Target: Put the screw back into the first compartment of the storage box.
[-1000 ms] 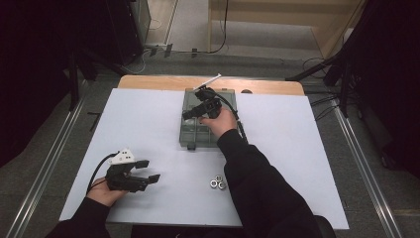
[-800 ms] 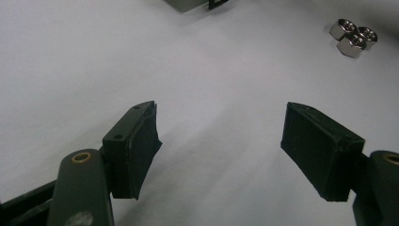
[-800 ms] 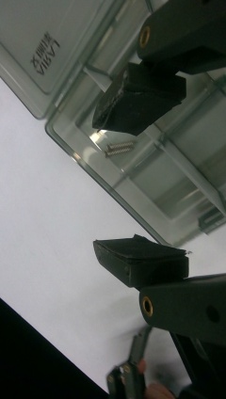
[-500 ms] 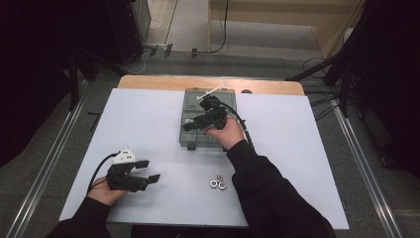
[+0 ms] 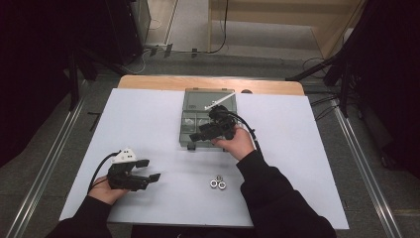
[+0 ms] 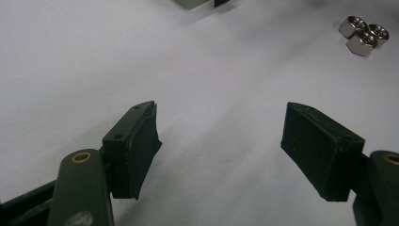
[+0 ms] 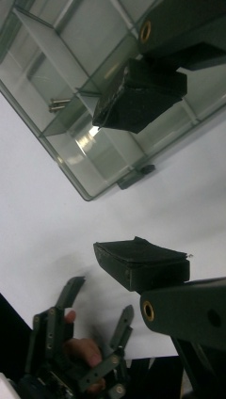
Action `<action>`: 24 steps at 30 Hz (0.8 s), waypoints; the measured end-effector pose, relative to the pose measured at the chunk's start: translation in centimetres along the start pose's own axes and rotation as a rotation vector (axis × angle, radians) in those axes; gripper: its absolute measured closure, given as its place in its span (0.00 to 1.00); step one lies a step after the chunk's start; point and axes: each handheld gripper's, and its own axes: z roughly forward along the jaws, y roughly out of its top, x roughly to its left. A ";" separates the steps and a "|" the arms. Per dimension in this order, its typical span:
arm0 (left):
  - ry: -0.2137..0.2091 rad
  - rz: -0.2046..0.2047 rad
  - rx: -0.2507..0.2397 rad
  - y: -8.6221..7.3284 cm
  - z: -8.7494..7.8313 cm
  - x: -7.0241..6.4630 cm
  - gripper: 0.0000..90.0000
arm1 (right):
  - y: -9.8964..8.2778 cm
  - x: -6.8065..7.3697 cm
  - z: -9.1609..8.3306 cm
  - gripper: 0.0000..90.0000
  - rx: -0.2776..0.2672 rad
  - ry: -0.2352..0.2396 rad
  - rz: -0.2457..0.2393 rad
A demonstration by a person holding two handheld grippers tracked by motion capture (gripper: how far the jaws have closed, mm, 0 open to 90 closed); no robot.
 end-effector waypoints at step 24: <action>-0.002 0.004 0.007 0.0 0.1 -0.1 0.30 | -4.2 2.3 -1.1 0.40 0.020 0.024 -0.027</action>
